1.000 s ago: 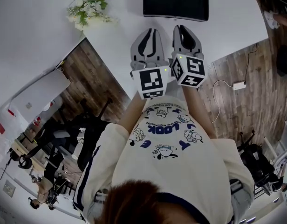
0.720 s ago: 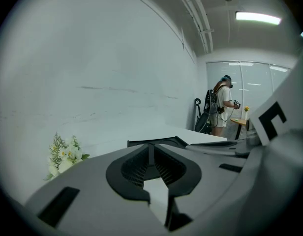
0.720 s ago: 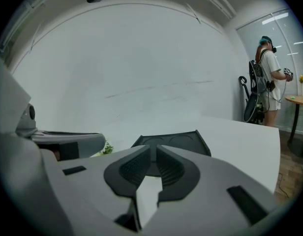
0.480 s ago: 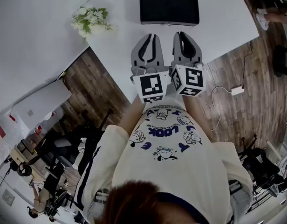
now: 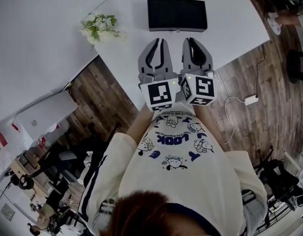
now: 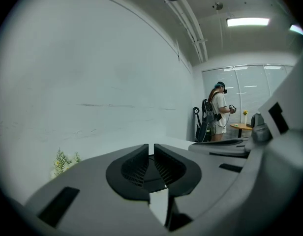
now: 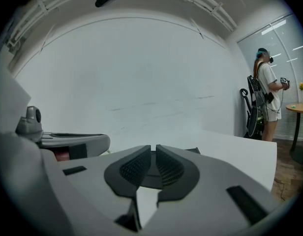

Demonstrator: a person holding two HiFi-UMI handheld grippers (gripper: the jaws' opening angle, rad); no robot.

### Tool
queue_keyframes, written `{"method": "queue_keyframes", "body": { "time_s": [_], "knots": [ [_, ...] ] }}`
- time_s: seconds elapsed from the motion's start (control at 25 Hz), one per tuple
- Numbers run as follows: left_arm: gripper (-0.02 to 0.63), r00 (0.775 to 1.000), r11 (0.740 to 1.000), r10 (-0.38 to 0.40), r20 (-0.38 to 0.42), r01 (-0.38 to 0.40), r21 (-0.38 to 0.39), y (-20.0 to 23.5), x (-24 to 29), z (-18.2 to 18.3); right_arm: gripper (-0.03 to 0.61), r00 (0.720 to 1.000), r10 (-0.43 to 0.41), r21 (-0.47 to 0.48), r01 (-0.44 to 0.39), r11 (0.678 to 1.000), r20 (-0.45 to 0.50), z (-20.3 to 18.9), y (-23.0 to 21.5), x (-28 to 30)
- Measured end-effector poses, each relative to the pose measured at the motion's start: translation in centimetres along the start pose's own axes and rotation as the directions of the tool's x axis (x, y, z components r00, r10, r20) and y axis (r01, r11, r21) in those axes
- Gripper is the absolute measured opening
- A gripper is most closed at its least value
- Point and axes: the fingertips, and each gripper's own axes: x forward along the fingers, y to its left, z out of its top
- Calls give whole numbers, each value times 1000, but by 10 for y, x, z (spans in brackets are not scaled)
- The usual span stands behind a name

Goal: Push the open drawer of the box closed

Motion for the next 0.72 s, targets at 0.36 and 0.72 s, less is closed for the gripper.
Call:
{"method": "queue_keyframes", "body": {
  "time_s": [0.36, 0.72],
  "knots": [
    [43, 1000, 1000, 3, 19, -3, -1, 4, -5, 5, 46, 1000, 6, -10, -5, 1000, 29, 6, 9, -4],
    [43, 1000, 1000, 15, 26, -15, -3, 8, -7, 6, 46, 999, 12, -24, -11, 1000, 39, 8, 12, -5]
  ]
}}
